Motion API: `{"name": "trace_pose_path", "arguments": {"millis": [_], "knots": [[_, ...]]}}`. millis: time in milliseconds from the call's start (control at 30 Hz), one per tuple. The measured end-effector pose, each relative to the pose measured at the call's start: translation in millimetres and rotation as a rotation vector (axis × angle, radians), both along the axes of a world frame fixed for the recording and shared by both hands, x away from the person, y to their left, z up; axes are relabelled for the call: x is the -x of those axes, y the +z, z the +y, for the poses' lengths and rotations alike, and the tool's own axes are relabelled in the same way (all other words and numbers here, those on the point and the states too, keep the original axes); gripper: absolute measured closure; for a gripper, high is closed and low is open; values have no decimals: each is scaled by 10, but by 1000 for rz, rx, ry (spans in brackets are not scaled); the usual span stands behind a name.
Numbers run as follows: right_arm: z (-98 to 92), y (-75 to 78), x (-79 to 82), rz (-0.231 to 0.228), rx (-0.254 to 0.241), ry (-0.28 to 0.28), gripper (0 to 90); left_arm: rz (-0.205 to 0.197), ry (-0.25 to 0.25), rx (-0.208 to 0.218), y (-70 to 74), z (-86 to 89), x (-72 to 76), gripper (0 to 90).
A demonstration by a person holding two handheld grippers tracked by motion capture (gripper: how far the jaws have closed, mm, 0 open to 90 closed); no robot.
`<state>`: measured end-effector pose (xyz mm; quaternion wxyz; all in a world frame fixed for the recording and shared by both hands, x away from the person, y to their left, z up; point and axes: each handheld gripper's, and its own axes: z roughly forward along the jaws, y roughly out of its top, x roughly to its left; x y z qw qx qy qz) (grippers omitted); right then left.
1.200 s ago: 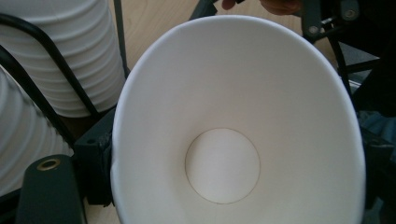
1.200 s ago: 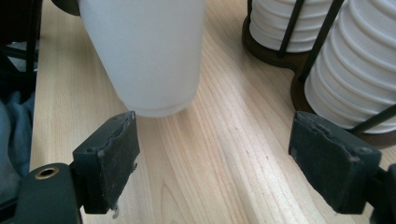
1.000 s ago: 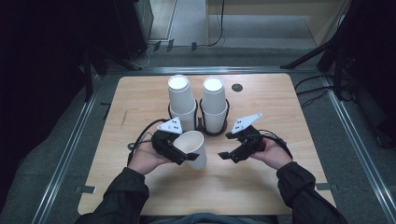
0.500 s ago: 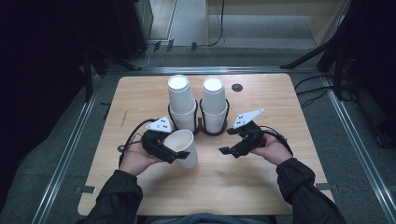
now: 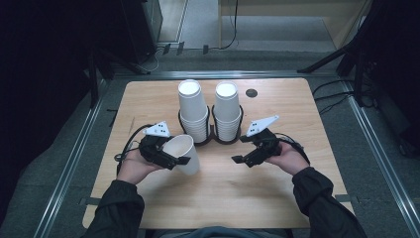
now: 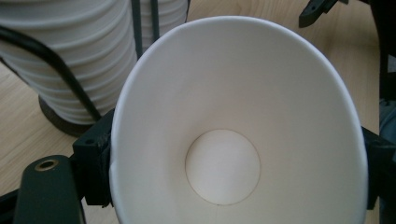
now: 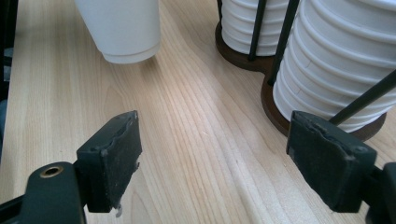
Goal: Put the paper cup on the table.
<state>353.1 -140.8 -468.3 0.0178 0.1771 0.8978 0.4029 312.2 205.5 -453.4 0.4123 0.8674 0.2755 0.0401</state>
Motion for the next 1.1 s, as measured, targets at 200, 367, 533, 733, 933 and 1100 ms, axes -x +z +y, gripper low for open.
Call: {"name": "trace_pose_path", "arguments": {"millis": [200,367,533,733,933,1100], "knots": [[-10,-11,9,-1,10,-5,188,-8,10,2,21,73,-18,148],[-35,-15,20,-1,13,-11,188,-14,18,7,30,155,-38,148],[-76,-17,33,1,16,-26,189,-20,28,4,74,235,-59,148],[-139,-26,32,11,-7,-29,189,-21,52,11,85,349,-106,148],[-173,-31,49,5,-4,-45,188,-28,94,3,77,472,-166,148],[-191,-40,69,5,-2,-47,189,-14,140,7,54,566,-256,149]]}}
